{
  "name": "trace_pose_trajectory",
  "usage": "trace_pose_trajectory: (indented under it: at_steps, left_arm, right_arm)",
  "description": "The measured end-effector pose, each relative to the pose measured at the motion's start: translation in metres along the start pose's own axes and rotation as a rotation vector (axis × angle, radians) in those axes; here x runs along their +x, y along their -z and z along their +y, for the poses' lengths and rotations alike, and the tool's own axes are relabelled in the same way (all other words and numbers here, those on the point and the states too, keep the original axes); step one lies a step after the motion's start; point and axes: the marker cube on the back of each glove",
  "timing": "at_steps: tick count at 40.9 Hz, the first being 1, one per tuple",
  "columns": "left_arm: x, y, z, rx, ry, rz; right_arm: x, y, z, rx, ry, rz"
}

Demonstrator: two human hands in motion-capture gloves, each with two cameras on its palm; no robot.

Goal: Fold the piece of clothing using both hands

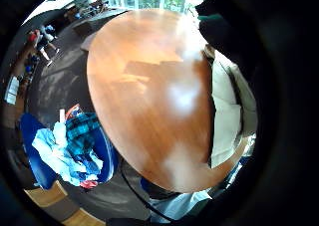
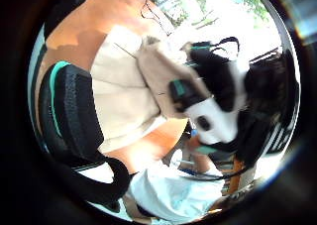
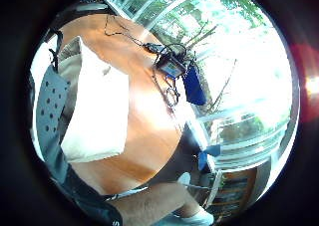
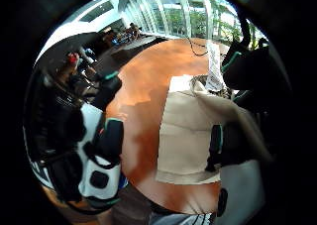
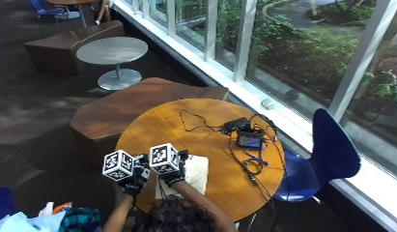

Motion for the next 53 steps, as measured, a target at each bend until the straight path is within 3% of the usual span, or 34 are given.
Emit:
trace_pose_trajectory:
  at_steps: [6,11,14,17,20,23,27,30,37,43,53]
  left_arm:
    - [-0.031,0.007,0.006,0.042,0.094,0.045]
    - [-0.046,0.004,0.008,0.057,0.147,0.043]
    - [-0.049,0.002,0.009,0.052,0.158,0.044]
    - [-0.044,-0.001,0.009,0.039,0.139,0.035]
    - [-0.030,0.000,0.011,0.016,0.100,-0.008]
    - [-0.009,0.004,0.017,-0.017,0.055,-0.078]
    - [0.023,0.011,0.025,-0.038,-0.006,-0.172]
    - [0.048,0.017,0.032,-0.040,-0.058,-0.235]
    - [0.094,0.021,0.046,-0.009,-0.153,-0.354]
    - [0.114,0.023,0.056,-0.029,-0.187,-0.394]
    - [0.104,0.025,0.055,-0.037,-0.158,-0.403]
  right_arm:
    - [-0.057,-0.017,0.019,-0.003,0.056,0.119]
    - [-0.070,-0.027,0.028,-0.019,0.086,0.076]
    - [-0.066,-0.035,0.028,-0.011,0.147,-0.067]
    - [-0.052,-0.036,0.024,0.083,0.255,-0.344]
    - [-0.017,-0.024,0.034,0.125,0.358,-0.571]
    - [0.031,-0.018,0.044,0.085,0.427,-0.654]
    - [0.091,-0.021,0.048,-0.034,0.451,-0.572]
    - [0.130,-0.025,0.047,-0.076,0.382,-0.474]
    - [0.192,-0.031,0.040,0.007,0.078,-0.243]
    - [0.200,-0.024,0.044,-0.018,0.012,-0.133]
    - [0.179,-0.028,0.044,-0.032,0.015,-0.116]
